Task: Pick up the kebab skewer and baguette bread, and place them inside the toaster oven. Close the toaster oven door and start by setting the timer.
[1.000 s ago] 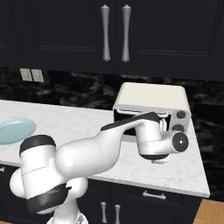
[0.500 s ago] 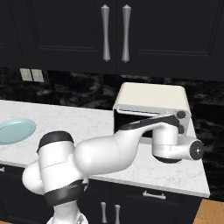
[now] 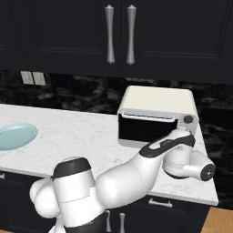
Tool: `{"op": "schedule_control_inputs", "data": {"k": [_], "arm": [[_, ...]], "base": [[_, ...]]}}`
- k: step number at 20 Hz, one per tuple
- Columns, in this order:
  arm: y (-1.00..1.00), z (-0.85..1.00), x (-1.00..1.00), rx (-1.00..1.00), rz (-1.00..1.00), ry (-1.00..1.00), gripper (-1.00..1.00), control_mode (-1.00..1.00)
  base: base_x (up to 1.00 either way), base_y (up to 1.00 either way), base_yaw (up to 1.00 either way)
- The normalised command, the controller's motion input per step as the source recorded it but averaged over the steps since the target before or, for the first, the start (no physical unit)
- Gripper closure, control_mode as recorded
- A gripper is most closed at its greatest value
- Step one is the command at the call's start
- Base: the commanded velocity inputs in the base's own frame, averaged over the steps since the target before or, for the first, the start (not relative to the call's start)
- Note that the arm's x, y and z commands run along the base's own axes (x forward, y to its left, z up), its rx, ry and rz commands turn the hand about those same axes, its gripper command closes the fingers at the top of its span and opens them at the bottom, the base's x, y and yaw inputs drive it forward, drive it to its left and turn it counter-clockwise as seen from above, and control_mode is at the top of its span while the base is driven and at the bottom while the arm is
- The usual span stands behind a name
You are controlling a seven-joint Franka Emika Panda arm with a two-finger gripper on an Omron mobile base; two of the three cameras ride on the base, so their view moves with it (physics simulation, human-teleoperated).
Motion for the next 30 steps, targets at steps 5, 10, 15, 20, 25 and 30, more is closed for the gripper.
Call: {"op": "schedule_control_inputs", "data": {"k": [5, 10, 15, 20, 25, 30], "arm": [[0.00, 0.00, 0.36, -0.01, -0.02, -0.17, -1.00, -1.00], [0.00, 0.00, 0.29, -0.02, -0.03, -0.13, -1.00, -1.00], [-0.27, 0.00, 0.02, 0.00, -0.06, -0.07, -1.00, -1.00], [-0.13, 0.00, 0.07, 0.00, -0.10, -0.02, -1.00, -1.00], [0.00, 0.00, 0.30, 0.00, -0.09, 0.00, -1.00, -1.00], [0.00, 0.00, 0.15, 0.00, -0.06, 0.00, -1.00, -1.00]], "base": [[0.00, 0.00, 0.00], [0.00, 0.00, 0.00], [0.00, 0.00, 0.00], [0.00, 0.00, 0.00], [0.00, 0.00, 0.00], [0.00, 0.00, 0.00]]}}
